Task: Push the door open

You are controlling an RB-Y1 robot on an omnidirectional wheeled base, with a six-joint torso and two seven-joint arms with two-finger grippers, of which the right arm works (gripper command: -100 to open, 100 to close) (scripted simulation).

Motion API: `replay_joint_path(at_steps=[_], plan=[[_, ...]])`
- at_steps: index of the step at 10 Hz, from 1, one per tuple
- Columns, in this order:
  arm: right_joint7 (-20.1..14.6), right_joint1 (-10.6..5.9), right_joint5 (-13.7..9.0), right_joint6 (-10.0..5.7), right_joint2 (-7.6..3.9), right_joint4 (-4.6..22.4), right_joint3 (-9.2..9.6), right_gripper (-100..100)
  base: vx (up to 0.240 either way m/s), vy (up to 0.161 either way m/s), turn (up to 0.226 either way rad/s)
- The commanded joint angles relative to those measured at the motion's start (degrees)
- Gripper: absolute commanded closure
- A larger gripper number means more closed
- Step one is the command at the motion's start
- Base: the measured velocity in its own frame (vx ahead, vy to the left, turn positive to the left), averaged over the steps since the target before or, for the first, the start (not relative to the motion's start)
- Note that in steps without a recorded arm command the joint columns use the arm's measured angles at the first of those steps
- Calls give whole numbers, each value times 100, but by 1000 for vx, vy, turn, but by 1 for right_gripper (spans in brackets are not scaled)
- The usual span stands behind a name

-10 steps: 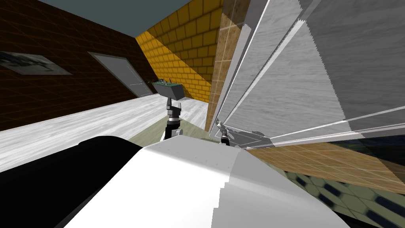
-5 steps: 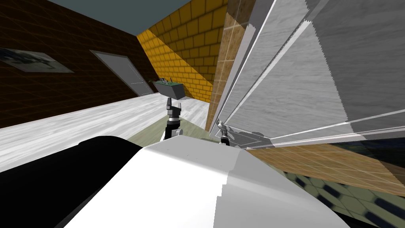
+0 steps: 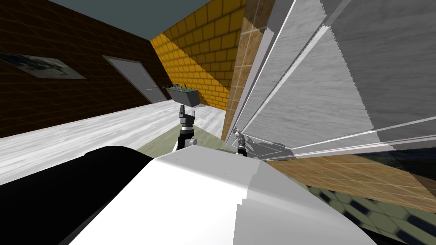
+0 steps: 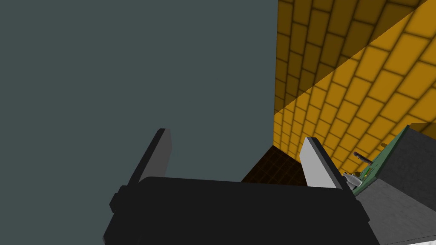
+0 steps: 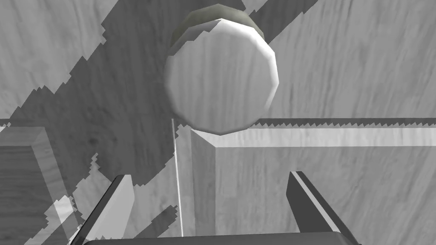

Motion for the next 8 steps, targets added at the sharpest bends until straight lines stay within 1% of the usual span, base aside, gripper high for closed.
replay_joint_path(at_steps=[1, 2, 3, 4, 5, 6, 7, 8], plan=[[-286, 1, -105, -40, -6, -5, 56, -100, -24, 3, 29], [-437, 1, -194, -74, -13, -8, 104, -100, -36, 2, 42], [-517, 1, -194, -74, -13, -8, 104, -100, -29, -1, 18], [-728, 0, -293, -110, -18, -12, 157, -100, -28, -2, 30], [-752, 0, -293, -110, -18, -12, 157, -100, -23, -3, 17], [-987, 0, -392, -147, -22, -16, 210, -100, -23, 0, 38], [-1132, 0, -492, -185, -27, -20, 263, -100, -36, -4, 53], [-1223, 0, -492, -185, -27, -20, 263, -100, -31, -3, 12]])
